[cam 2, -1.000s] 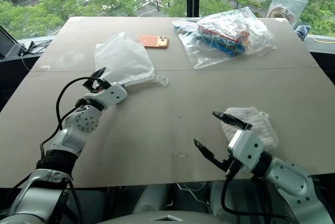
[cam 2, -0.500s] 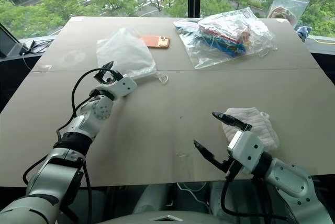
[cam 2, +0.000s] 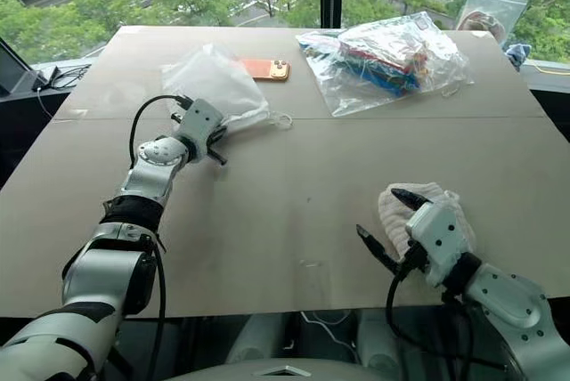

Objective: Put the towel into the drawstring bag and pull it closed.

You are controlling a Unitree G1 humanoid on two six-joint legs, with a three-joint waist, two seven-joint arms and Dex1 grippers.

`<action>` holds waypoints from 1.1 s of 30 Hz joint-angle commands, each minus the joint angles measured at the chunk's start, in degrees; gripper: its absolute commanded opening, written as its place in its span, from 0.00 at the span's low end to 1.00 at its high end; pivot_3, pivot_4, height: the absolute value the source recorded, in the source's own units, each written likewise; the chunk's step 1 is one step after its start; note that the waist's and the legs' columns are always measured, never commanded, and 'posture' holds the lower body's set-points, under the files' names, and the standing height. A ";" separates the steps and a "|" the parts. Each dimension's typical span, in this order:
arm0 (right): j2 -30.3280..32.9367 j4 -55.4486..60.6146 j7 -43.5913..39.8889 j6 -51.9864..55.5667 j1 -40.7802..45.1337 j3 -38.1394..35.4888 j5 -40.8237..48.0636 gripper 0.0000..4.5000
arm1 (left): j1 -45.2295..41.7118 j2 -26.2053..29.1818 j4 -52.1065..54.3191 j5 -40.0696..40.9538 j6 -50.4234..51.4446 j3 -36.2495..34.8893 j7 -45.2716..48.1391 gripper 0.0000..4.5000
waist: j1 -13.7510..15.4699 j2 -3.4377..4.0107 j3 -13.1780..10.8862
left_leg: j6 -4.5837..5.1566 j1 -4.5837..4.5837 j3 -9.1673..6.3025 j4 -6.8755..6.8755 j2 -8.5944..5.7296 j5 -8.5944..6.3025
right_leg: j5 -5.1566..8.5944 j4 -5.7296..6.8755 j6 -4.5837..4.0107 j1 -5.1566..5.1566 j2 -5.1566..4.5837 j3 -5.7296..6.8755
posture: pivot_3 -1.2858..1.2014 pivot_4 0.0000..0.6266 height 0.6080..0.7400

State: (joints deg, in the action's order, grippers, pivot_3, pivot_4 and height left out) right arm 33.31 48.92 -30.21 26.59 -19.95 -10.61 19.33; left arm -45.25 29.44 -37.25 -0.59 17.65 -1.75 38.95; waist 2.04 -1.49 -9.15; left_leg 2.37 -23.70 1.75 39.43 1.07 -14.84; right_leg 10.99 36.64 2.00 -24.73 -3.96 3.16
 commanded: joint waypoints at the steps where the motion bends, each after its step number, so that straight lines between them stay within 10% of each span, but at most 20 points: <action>1: 1.12 -1.85 1.43 2.08 0.93 -6.68 0.34 1.00 | -1.56 3.36 11.38 9.35 14.87 -3.77 8.18 0.00 | -0.31 0.00 0.00 | 0.00 0.00 -0.08 -0.01 0.01 0.00 | -0.01 0.00 0.02 0.00 0.02 0.00 | 0.52 0.24 1.00; 27: 3.47 -23.72 0.81 41.36 15.65 -5.69 17.26 1.00 | 6.31 2.16 46.94 14.97 37.78 3.17 -2.12 0.00 | -1.34 -0.07 0.04 | 0.01 0.11 -0.43 -0.07 -0.04 0.00 | 0.04 0.06 -0.02 0.05 0.11 -0.09 | 0.52 0.24 1.00; 33: 5.60 -23.34 -1.28 32.89 17.72 5.57 10.53 0.55 | 5.00 1.44 47.71 16.32 38.43 3.77 -1.57 0.00 | -1.85 -0.41 0.17 | 0.01 0.42 -0.39 -0.09 0.13 0.00 | 0.06 0.06 -0.04 0.27 0.31 -0.19 | 0.52 0.24 1.00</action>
State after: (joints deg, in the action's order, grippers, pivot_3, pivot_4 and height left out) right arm 39.64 26.22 -30.09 60.19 -1.14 -10.16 30.26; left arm -38.36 30.71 7.69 14.95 56.10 2.40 37.22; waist 0.19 -1.90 -8.97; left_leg 2.37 -23.08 1.37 39.28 1.23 -14.84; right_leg 11.06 36.69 1.96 -24.33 -3.64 2.95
